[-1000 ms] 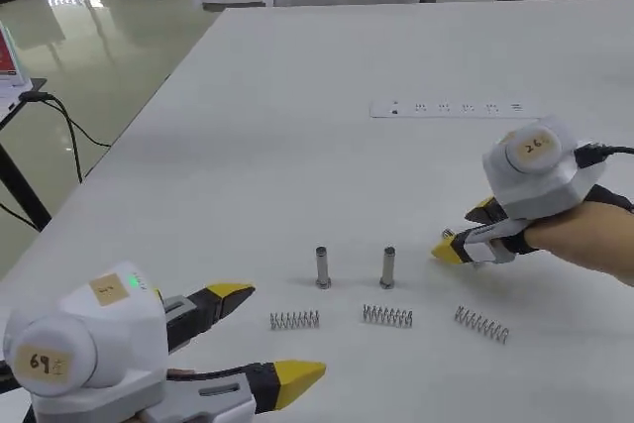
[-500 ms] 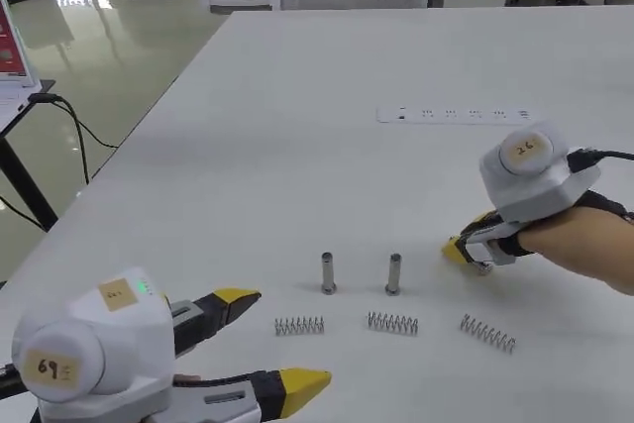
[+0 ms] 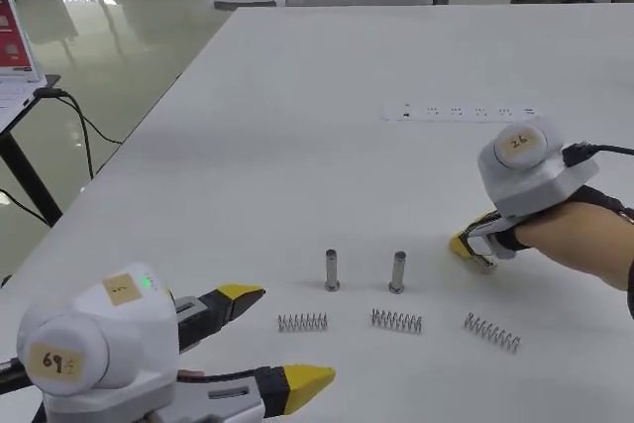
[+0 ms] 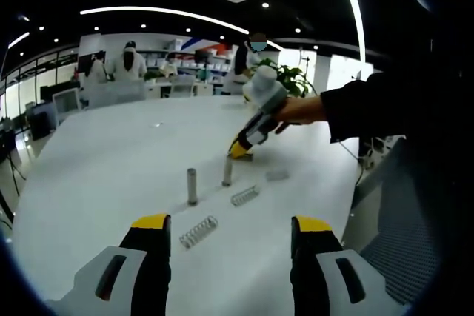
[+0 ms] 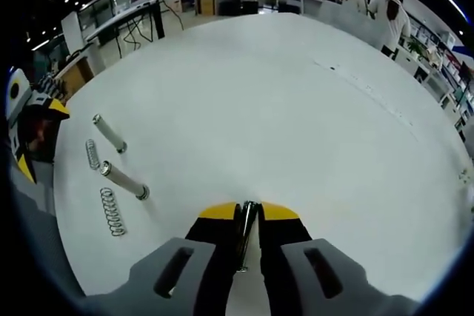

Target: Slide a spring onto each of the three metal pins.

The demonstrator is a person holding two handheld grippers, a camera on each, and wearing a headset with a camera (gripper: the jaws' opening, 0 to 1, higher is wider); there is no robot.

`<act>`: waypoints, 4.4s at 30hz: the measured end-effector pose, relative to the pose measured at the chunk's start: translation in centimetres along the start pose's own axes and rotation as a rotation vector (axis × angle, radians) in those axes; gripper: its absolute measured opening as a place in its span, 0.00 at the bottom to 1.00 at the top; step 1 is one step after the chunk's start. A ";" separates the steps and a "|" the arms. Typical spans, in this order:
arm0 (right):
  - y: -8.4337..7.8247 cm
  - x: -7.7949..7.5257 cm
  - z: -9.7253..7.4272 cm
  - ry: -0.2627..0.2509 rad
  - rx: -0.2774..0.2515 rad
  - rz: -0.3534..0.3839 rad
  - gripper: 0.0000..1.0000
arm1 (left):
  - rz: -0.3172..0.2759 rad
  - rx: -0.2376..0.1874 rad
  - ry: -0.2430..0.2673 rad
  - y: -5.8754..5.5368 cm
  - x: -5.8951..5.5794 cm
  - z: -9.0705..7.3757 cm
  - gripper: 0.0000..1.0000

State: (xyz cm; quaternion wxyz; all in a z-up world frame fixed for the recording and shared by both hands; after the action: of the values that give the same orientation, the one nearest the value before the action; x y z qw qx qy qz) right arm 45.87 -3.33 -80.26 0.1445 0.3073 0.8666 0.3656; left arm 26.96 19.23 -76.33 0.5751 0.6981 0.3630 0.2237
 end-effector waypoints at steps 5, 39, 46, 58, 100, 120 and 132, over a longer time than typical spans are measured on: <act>0.1 0.1 0.0 -0.008 0.007 0.003 0.06 | -0.001 0.000 0.001 0.0 0.0 0.0 0.61; 0.5 1.9 -5.1 -0.015 -0.084 0.038 0.05 | 0.018 -0.004 -0.006 0.2 -0.2 -0.1 0.60; 0.1 2.4 -5.8 -0.012 -0.092 0.038 0.05 | 0.021 0.000 -0.012 0.2 -0.3 -0.2 0.60; -0.5 3.3 -6.2 0.003 -0.081 0.032 0.05 | 0.023 0.007 -0.014 0.1 -0.2 -0.2 0.59; -1.0 3.9 -6.9 0.015 -0.137 -0.001 0.09 | 0.030 0.017 -0.016 0.0 -0.3 -0.2 0.60; -1.2 3.9 -7.0 0.009 -0.173 -0.017 0.25 | 0.027 0.014 -0.012 -0.1 -0.4 -0.2 0.60; -1.5 3.9 -7.4 0.008 -0.181 -0.012 0.30 | 0.028 0.017 -0.010 -0.1 -0.3 -0.2 0.60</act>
State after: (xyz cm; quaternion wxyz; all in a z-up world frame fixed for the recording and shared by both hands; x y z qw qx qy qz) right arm 38.65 -5.70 -76.34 0.1704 0.2862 0.8326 0.4425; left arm 26.56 19.12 -76.36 0.5677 0.7092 0.3523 0.2251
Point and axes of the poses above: the centre of the closed fingertips' face, and the gripper's own axes: z roughly forward along the fingers, x roughly to its left, y roughly out of its top, the point moved 7 cm from there along -z, roughly backward along the fingers, and after that the axes turned 9 degrees about -x, right-handed, at the moved point
